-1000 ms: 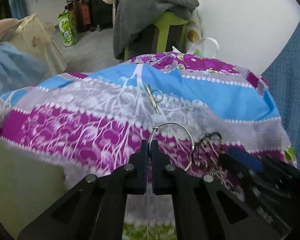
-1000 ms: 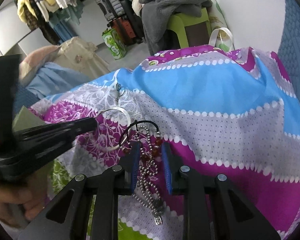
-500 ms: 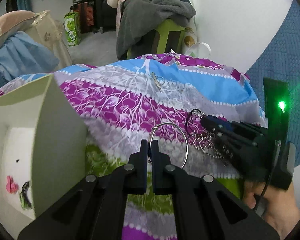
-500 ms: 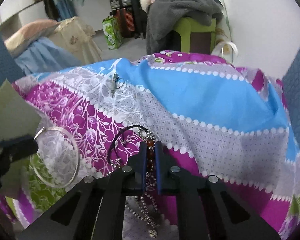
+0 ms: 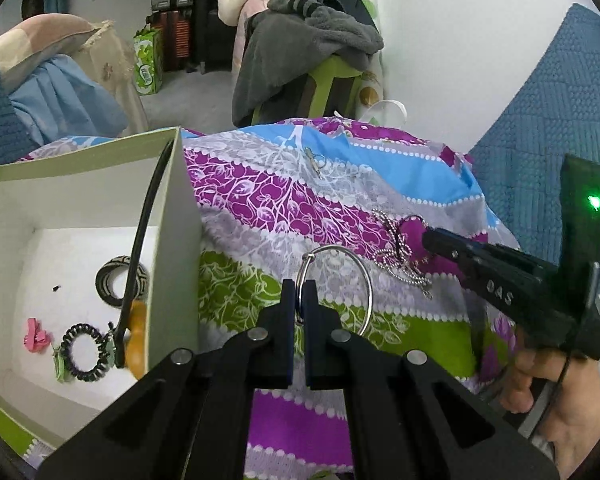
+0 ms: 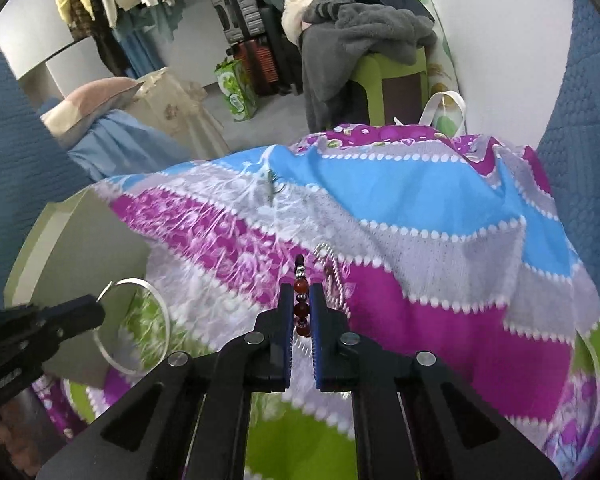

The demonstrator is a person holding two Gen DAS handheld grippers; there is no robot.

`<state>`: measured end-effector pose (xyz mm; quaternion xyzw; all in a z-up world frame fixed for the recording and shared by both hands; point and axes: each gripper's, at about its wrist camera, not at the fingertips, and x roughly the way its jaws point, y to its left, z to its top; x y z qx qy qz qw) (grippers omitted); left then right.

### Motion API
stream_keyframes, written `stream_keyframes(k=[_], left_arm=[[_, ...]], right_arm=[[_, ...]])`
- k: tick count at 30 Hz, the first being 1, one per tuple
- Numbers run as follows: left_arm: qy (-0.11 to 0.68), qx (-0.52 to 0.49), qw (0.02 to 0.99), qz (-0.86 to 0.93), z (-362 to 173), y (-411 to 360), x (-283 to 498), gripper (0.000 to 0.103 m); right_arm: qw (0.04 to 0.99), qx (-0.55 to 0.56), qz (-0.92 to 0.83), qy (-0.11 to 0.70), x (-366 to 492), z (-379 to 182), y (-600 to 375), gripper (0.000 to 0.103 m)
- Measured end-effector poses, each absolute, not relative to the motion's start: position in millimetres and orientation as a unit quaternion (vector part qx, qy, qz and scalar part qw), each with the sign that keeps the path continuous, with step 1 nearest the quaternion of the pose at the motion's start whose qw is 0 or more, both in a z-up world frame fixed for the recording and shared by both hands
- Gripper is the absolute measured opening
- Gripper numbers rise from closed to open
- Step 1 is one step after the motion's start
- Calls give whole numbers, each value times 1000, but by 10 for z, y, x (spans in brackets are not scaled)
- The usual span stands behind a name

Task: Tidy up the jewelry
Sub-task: 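Carry the silver hoop with the left tool while the right tool carries the red-bead chain over the box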

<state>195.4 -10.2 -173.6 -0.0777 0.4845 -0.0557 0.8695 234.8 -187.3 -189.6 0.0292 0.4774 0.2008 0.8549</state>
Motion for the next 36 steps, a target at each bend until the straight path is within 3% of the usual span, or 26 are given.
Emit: stream_keyframes(k=[5, 21, 36], left_arm=[[485, -81, 869, -61, -1716, -81, 1871, 3], [492, -100, 861, -83, -1480, 63, 1615, 3], [444, -99, 887, -79, -661, 409, 1594, 3]], right_arm=[[843, 48, 175, 506, 2160, -1918, -1915, 6], [855, 25, 162, 492, 1441, -1522, -1675, 6], [895, 33, 178, 408, 1482, -392, -1369, 6]])
